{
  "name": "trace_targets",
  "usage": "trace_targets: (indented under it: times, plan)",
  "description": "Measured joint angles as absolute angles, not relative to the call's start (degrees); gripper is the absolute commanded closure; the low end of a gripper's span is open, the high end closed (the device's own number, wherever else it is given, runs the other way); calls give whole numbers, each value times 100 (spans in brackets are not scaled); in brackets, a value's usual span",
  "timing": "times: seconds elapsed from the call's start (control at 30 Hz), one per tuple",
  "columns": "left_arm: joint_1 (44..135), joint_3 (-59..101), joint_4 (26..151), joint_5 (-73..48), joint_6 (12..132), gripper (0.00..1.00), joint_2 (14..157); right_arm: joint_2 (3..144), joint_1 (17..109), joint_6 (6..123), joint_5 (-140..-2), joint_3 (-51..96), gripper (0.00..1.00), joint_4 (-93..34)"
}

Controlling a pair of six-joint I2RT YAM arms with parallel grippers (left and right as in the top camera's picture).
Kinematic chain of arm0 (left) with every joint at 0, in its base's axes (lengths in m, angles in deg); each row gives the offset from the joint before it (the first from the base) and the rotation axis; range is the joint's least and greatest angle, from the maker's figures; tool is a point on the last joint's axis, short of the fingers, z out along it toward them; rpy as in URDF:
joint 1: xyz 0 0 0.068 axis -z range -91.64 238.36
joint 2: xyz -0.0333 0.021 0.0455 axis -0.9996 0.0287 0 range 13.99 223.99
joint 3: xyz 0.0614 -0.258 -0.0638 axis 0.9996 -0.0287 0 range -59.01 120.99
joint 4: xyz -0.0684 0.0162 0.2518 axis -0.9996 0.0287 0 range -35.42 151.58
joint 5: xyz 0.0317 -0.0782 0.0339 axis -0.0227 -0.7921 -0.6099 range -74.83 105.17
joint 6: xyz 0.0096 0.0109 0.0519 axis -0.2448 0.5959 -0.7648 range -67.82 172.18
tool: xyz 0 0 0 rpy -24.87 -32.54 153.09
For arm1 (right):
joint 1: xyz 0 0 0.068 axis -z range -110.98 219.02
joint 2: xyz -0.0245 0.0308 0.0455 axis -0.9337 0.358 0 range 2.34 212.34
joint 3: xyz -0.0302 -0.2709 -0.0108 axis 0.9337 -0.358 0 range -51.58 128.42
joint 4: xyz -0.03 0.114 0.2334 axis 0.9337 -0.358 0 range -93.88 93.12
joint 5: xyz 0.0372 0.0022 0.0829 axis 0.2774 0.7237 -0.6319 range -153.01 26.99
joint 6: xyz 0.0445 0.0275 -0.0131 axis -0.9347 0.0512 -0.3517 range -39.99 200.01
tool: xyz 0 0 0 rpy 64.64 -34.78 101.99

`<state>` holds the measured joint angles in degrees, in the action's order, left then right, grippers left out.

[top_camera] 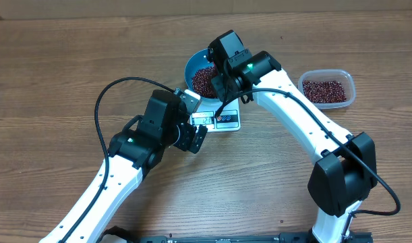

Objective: Scoop item into bowl and weigh 150g on scale
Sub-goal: 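Tip the scoop to pour beans into the blue bowl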

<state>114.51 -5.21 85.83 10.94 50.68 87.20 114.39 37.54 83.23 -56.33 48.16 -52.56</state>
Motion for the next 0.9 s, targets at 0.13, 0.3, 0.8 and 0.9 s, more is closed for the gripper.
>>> trace_targets:
  times: [0.13,0.3,0.8,0.9]
  plan:
    - [11451,-521,8583,1094,5068,1,8720,11439,3752,8325,-5546,4816,96,-5204]
    - [11451,-521,8583,1094,5068,0,8720,11439,3749,8397,-5500,4816,96,-5177]
    - [11451,-521,8583,1094,5068,1,8720,11439,3553,9160,-4742,4816,96,-4788]
    - [11451,-521,8583,1094,5068,0,8720,11439,3472,9329,-4534,4816,96,-4786]
